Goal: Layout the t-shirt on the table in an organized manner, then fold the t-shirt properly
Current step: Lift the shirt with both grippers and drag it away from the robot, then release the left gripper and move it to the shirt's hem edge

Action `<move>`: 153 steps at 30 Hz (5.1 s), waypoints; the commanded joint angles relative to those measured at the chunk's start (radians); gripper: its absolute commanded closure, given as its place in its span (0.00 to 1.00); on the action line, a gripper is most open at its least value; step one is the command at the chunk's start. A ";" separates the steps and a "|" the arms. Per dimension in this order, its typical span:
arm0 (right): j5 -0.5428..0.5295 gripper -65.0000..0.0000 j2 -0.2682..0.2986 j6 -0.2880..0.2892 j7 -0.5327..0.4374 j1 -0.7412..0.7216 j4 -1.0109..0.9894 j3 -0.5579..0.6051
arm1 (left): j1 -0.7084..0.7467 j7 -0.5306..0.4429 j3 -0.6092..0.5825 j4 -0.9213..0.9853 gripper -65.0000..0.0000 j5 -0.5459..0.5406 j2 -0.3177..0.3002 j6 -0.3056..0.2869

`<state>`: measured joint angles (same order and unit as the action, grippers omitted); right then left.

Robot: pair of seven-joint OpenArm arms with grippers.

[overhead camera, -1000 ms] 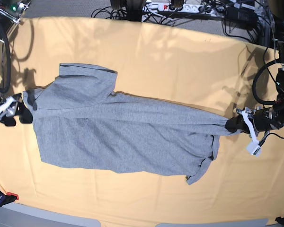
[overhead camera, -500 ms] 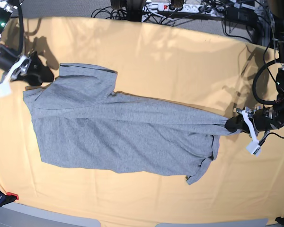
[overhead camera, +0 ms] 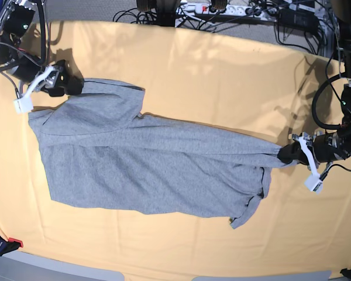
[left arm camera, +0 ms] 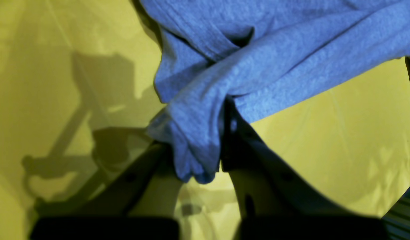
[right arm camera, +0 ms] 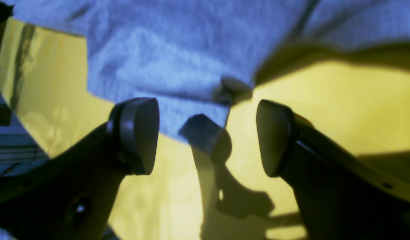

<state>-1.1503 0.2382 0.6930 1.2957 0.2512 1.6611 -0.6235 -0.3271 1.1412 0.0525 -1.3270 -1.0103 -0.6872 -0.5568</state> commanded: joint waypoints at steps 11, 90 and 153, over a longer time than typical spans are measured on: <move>0.209 0.28 0.006 0.005 -0.216 -0.005 0.014 0.090 | -0.025 -0.015 0.010 -0.013 1.00 -0.019 -0.022 0.000; 0.051 1.00 0.425 0.005 0.101 0.847 0.695 0.106 | 0.777 0.255 0.010 -0.809 1.00 -0.473 -0.514 -0.141; 0.054 0.38 0.438 -0.039 -0.022 0.518 0.695 -0.098 | -0.061 -0.147 0.010 -0.003 0.24 0.409 0.181 0.239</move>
<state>-1.0897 0.6621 0.6544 1.2896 0.7673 2.3440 -0.7113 -0.3603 1.0149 0.0528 -1.3186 -0.5972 -0.4911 -0.3157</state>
